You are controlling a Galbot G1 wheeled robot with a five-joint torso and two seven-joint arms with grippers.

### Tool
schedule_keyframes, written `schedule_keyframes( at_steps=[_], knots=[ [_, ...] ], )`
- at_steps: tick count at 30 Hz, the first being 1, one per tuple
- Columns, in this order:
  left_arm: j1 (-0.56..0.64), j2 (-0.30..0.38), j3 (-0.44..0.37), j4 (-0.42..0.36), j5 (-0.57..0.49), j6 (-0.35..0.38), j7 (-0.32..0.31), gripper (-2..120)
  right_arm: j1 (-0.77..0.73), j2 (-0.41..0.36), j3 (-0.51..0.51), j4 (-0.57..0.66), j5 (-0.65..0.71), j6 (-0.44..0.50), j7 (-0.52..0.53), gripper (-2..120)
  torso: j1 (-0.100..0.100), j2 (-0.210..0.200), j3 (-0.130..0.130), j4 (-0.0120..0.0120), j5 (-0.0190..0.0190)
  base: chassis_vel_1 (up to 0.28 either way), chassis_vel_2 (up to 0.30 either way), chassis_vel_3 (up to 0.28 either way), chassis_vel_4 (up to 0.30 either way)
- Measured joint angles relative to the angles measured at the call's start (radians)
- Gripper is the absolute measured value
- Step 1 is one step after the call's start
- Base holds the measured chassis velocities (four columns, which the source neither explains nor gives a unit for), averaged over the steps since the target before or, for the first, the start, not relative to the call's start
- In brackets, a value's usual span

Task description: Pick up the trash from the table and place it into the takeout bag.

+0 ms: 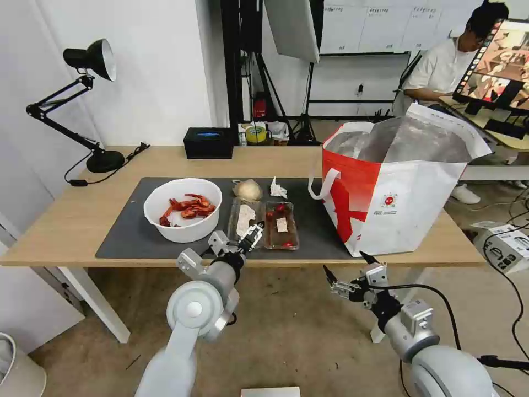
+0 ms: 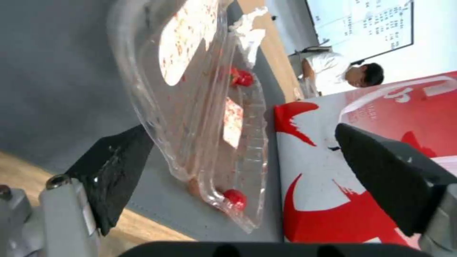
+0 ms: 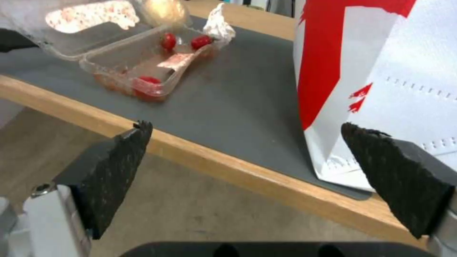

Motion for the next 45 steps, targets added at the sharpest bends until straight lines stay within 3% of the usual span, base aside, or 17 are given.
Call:
schedule_keyframes(
  at_steps=[19, 45],
  knots=[
    [-0.014, 0.022, -0.004, -0.018, 0.007, -0.028, 0.046, 100, 0.002, 0.004, 0.002, -0.003, -0.004, 0.003, -0.001, 100, 0.0, 0.0, 0.0, 0.0, 0.0, 0.0, 0.0, 0.0, 0.0],
    [-0.103, 0.034, 0.038, 0.023, -0.026, -0.032, 0.04, 100, -0.002, -0.003, 0.017, -0.006, -0.003, 0.005, -0.003, 100, 0.0, 0.0, 0.0, 0.0, 0.0, 0.0, 0.0, 0.0, 0.0]
  ],
)
